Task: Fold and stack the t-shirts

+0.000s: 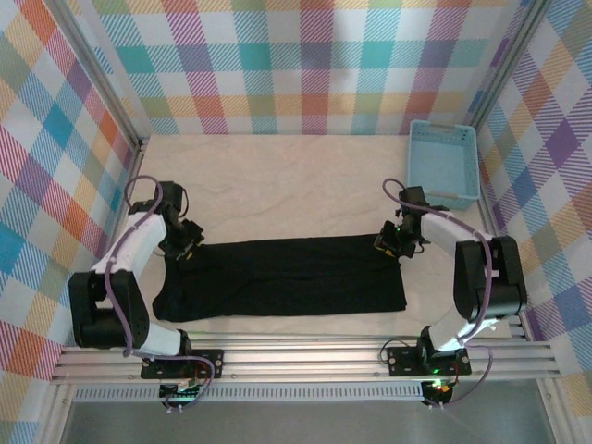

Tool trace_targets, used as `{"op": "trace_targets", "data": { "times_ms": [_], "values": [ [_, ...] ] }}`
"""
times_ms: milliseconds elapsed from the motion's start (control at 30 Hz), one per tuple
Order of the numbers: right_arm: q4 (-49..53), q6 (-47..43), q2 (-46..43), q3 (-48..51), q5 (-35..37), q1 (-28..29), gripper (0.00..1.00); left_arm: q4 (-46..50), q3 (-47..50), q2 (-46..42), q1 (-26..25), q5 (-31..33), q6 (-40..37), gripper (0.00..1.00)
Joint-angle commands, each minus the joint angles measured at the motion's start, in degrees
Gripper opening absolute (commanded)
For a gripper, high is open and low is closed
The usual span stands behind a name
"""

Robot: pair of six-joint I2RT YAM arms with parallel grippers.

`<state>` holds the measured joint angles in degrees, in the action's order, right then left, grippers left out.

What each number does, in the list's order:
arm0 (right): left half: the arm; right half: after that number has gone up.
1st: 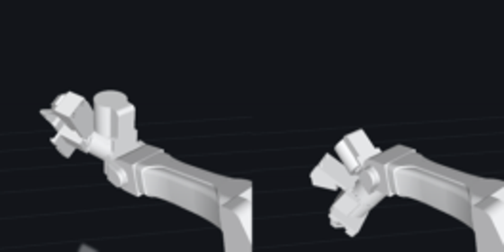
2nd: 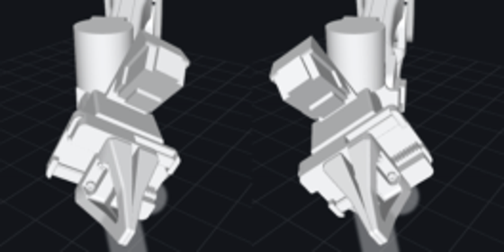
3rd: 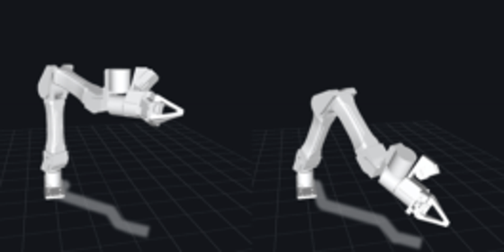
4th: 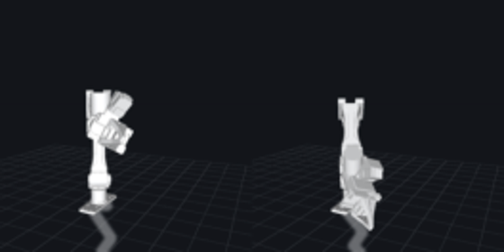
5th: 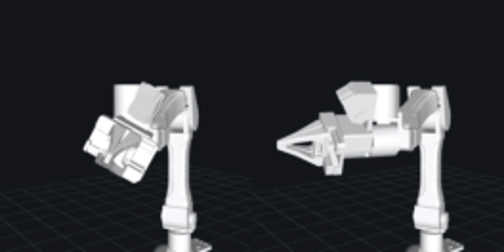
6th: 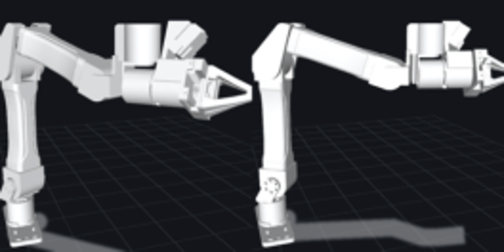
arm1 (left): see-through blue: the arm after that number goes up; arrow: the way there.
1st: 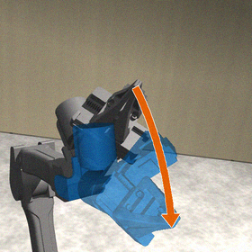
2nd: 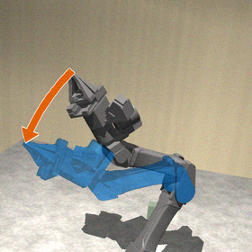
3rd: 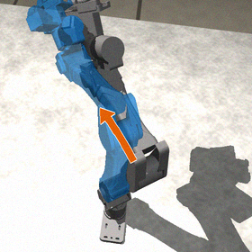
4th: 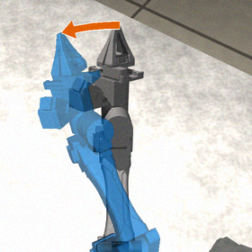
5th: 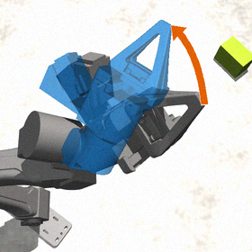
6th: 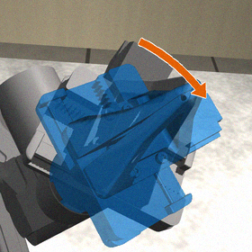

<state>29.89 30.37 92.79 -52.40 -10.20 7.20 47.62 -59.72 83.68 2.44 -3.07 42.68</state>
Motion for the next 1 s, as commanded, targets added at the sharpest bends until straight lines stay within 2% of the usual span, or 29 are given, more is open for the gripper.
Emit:
{"op": "trace_targets", "data": {
  "times_ms": [0, 67, 167, 233, 333, 433, 500, 600, 700, 867, 967],
  "values": [
    [-1.33, 0.91, 3.07, -3.65, -0.88, -0.28, 0.23, 0.85, -3.58, 3.82, 4.25, 2.89, -1.49, 0.33],
    [-1.37, 1.25, 4.78, -5.08, -0.79, -0.34, 0.23, 1.21, -3.92, 5.96, 7.36, 2.79, -1.38, 0.38],
    [-1.73, 1.97, 6.77, -6.78, -1.21, -0.36, 0.23, -3.19, -2.43, 8.01, 11.62, -1.39, -2.07, 0.39],
    [-1.51, 2.47, 8.45, -7.59, -0.76, -0.37, 0.22, -4.43, -3.61, 10.51, 12.59, -2.86, -3.64, 0.37],
    [0.05, 3.11, 11.47, -8.67, 1.11, -1.02, 0.18, -3.14, -6.26, 16.64, 13.22, -3.07, -4.44, 0.27],
    [1.22, 3.64, 13.45, -9.35, 1.47, -2.57, 0.16, -4.28, -6.15, 20.1, 16.38, -3.47, -2.32, 0.11],
    [1.73, 3.47, 14.04, -10.1, 1.67, -3.28, 0.16, -5.56, -6.48, 22.02, 18.18, -4.02, -1.54, 0.1],
    [3.43, 2.55, 15.62, -12.68, 2.61, -3.66, 0.16, -5.54, -10.14, 25.8, 18.61, -4.42, -2.67, 0.04],
    [4.45, 1.39, 18.44, -16.28, 2.77, -4.18, 0.16, -5.87, -14.66, 29.85, 18.44, -7.66, -3.8, 0.0],
    [6.03, -1.67, 22.6, -23.41, 2.39, -5.32, 0.16, -4.47, -24.08, 35.1, 16.96, -9.94, -6.01, 0.0],
    [5.23, -3.66, 19.01, -23.58, 2.72, -5.2, 0.16, -3.14, -27.21, 34.3, 15.74, -10.19, -6.97, 0.0]
  ]
}}
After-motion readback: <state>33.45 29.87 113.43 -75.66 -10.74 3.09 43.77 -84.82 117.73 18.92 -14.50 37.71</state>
